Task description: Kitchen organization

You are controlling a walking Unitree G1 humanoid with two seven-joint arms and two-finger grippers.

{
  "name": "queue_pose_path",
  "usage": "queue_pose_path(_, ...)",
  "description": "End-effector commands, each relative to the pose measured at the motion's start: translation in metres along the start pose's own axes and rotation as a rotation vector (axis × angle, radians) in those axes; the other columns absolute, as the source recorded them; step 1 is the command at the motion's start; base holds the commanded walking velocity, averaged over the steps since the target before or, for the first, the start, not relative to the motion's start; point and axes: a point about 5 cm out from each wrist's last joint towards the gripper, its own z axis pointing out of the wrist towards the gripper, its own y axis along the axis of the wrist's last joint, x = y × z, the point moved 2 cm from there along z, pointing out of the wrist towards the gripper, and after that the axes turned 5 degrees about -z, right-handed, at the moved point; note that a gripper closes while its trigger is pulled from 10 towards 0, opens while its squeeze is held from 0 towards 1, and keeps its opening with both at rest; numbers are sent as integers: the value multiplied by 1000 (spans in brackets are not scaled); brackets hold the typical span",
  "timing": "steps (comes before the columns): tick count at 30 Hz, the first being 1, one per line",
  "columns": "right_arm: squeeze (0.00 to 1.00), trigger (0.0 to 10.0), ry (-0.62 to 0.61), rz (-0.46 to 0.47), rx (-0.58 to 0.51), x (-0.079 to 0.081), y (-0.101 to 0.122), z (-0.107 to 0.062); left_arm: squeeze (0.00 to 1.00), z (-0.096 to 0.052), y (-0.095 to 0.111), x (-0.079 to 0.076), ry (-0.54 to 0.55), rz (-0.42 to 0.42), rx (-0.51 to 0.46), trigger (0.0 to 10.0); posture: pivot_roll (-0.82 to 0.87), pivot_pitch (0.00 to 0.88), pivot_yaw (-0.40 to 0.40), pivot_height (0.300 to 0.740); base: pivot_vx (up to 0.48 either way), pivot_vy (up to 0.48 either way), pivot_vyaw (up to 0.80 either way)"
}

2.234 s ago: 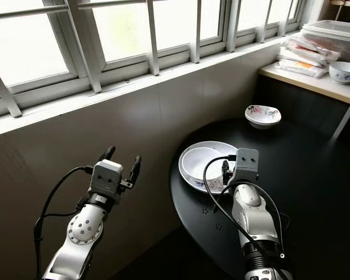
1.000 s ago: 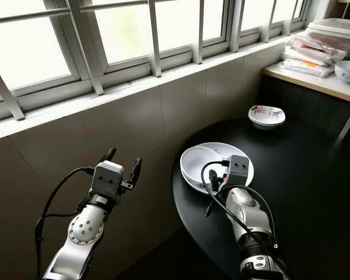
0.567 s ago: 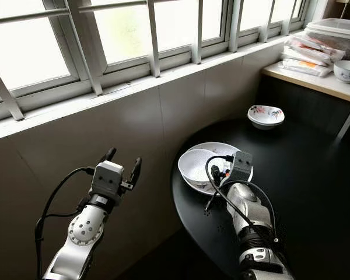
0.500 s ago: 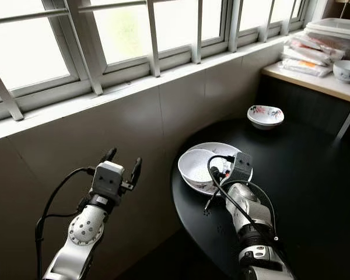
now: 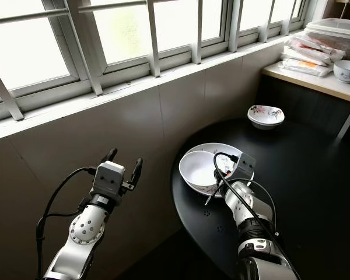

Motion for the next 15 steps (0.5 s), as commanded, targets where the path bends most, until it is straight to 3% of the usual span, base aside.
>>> queue_pose_path(1, 0, 0, 2, 31, 18, 3, 0, 1, 0, 1, -1, 2, -1, 16, 0, 10000, -38, 0, 14, 740, 0, 0, 0)
queue_pose_path(12, 0, 0, 2, 108, 37, 7, 1, 0, 0, 1, -3, 1, -5, 21, 13, 10000, -43, 0, 17, 740, 0, 0, 0)
queue_pose_path(15, 0, 0, 35, 123, -40, 14, 15, -3, 0, 1, -4, 1, -5, 22, 14, 10000, -42, 0, 18, 740, 0, 0, 0)
